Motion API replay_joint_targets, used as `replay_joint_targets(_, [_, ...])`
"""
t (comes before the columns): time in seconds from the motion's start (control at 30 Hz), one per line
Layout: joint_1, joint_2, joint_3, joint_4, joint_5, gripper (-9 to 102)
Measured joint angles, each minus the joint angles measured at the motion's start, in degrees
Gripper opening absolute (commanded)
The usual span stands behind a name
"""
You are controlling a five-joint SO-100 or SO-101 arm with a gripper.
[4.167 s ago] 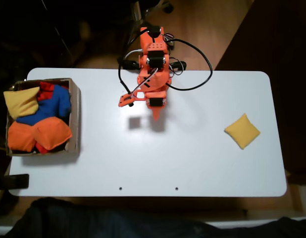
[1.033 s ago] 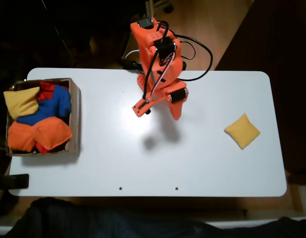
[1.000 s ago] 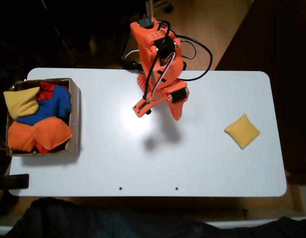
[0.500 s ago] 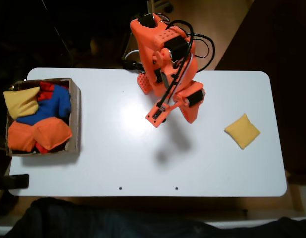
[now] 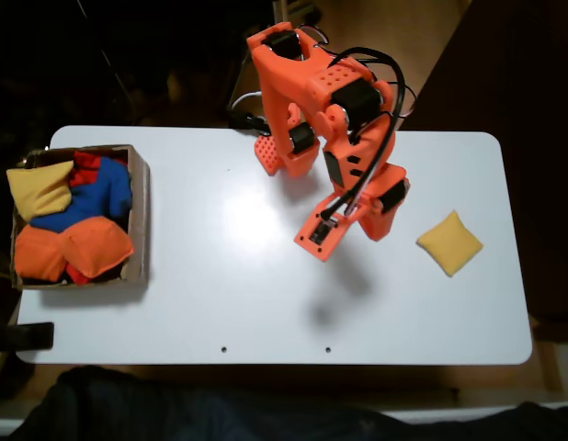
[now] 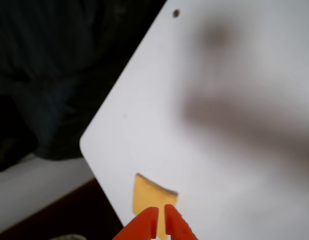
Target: Grasp a bag and put it in the box.
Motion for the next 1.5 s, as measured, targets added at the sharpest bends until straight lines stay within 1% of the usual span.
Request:
replay_joint_targets(0.13, [-1.0,-4.5,-4.0,-0.1,-0.4,0])
replay_joint_targets(0.3, [-3.3,-9.2,-6.9,-2.2,-0.4,1])
replay_joint_targets(0.5, [-7.8,-14.4,-9.2,-4.7,-1.4,1])
replay_joint_targets(0.73, [-13.8,-22.7,-14.0,-5.3,-1.6,1])
replay_joint_targets(1.07, [-19.7,-33.2,-21.8,-7.4,-3.6,1])
replay_joint_targets(1.37, [-21.5,-42.9,-29.6,-7.4,-3.8,1])
replay_joint_targets(1.5, [-21.7,-45.9,-31.6,-8.9,-4.0,2])
